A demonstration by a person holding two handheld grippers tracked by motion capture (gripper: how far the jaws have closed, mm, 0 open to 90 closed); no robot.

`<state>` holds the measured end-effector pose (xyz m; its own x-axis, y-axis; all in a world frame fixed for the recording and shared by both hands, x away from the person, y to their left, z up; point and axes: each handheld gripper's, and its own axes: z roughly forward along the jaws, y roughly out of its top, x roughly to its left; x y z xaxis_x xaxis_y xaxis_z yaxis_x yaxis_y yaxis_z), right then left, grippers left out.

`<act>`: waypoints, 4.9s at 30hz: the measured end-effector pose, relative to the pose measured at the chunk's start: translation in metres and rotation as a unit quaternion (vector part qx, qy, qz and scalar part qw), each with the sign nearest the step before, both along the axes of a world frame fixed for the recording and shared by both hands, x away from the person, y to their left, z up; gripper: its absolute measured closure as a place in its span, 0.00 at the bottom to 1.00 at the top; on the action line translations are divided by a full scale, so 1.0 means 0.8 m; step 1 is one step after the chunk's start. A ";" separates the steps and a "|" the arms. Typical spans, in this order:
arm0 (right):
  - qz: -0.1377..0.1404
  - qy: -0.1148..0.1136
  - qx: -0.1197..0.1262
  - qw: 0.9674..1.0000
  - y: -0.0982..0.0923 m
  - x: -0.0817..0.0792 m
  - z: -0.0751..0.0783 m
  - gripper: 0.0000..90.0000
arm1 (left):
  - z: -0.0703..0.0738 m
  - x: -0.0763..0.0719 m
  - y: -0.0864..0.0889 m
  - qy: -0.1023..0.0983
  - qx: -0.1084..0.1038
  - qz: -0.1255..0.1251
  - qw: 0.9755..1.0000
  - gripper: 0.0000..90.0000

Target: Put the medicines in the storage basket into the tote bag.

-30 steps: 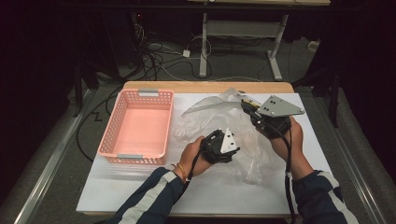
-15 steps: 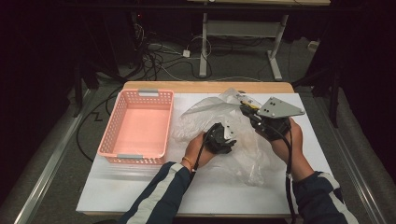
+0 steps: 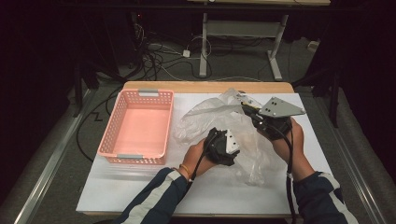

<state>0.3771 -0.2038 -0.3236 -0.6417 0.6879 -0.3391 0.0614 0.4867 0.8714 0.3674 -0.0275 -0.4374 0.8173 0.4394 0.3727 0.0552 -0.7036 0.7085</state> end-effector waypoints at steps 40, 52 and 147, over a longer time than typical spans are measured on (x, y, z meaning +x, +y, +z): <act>-0.028 0.010 -0.017 0.999 -0.027 0.005 -0.019 1.00 | 0.033 -0.031 0.158 0.013 -0.028 0.112 0.993 0.61; -0.034 0.008 -0.015 0.999 -0.030 0.006 -0.022 0.89 | 0.033 -0.027 0.149 0.034 -0.041 0.065 0.996 0.96; -0.037 -0.083 -0.037 0.995 -0.102 -0.071 -0.058 0.98 | 0.076 -0.026 0.154 -0.050 -0.143 0.058 0.987 0.96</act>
<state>0.3202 -0.2854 -0.3700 -0.5217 0.7000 -0.4876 -0.0431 0.5493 0.8345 0.3469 0.0955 -0.3769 0.7204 0.6269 0.2967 0.0430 -0.4674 0.8830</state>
